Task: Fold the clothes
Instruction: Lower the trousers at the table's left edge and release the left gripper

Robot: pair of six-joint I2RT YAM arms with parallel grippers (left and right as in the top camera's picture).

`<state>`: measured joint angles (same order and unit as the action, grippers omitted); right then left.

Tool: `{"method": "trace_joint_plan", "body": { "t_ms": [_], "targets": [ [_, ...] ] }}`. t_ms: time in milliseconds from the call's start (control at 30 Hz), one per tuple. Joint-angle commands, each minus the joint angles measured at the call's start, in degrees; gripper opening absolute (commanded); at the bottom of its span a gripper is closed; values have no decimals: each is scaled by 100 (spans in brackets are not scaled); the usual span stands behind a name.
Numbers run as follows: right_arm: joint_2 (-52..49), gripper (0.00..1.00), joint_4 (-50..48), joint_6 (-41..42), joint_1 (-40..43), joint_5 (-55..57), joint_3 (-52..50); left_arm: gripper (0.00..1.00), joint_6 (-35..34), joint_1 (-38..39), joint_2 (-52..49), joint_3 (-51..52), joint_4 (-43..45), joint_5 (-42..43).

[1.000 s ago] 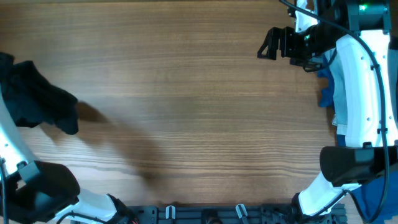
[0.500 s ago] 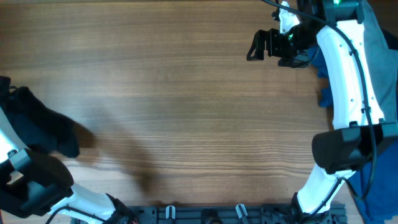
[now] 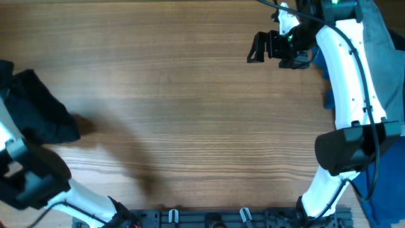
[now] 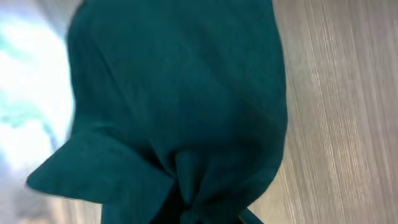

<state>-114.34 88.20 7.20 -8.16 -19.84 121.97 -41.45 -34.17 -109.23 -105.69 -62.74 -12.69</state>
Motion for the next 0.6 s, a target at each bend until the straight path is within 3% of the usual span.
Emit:
{"method": "trace_joint_plan", "body": {
  "t_ms": [0,200,400,567],
  "targets": [
    [-74,100,15,-105,-234,74,17,4,122,223,-595,-7,409,219],
    [-74,100,173,-103,-570,74,17,4,426,704,-1246,-7,1368,236],
    [-74,100,396,-101,-957,74,17,4,420,1093,-1283,-7,2922,0],
    [-72,100,393,-101,-1167,72,17,4,420,1163,-1285,-7,3633,-2]
  ]
}}
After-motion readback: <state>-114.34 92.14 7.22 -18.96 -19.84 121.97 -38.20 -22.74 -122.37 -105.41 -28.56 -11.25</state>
